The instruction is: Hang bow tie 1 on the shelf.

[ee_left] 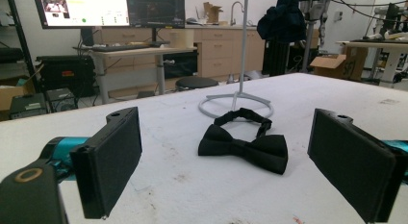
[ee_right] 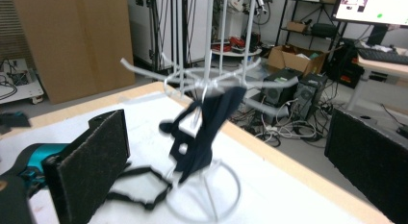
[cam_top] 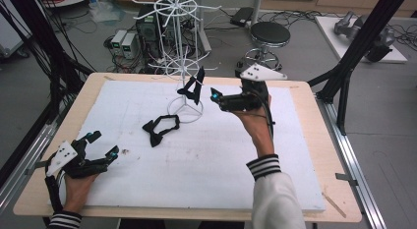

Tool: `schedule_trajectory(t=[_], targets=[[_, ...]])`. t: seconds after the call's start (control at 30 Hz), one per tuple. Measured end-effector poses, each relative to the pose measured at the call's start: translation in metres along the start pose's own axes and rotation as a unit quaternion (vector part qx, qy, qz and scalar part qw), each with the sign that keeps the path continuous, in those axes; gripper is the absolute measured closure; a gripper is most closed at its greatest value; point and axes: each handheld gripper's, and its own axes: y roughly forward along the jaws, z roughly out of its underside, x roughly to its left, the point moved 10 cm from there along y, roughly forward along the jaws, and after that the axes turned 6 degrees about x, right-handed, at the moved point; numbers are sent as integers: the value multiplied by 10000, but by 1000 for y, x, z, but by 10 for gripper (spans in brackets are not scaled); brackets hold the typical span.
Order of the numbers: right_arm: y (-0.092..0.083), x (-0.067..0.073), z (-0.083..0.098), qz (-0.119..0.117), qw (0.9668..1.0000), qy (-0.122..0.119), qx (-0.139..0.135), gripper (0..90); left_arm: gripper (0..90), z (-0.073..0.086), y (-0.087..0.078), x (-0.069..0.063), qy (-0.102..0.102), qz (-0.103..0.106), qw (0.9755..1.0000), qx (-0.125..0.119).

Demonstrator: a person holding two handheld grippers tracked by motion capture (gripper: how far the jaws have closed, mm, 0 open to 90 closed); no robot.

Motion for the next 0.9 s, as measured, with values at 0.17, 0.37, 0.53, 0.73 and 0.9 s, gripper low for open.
schedule_trajectory(t=[0.17, 0.37, 0.53, 0.73, 0.9], targets=[[-40, 4, 29, 151, 9998, -29, -151, 9, 121, 0, 0, 0, 9, 0, 10000, 5], [-67, 8, 59, 194, 9992, 34, -339, 9, 121, 0, 0, 0, 9, -1, 10000, 8], [-83, 13, 89, 326, 9988, -40, -362, 10, 121, 0, 0, 0, 13, -4, 10000, 28], [-91, 17, 126, 334, 9983, 122, -454, 10, 121, 0, 1, 0, 26, -22, 10000, 35], [-94, 13, 150, 414, 9970, 306, -572, 9, 121, 1, 1, 1, 23, -34, 10000, 65]])
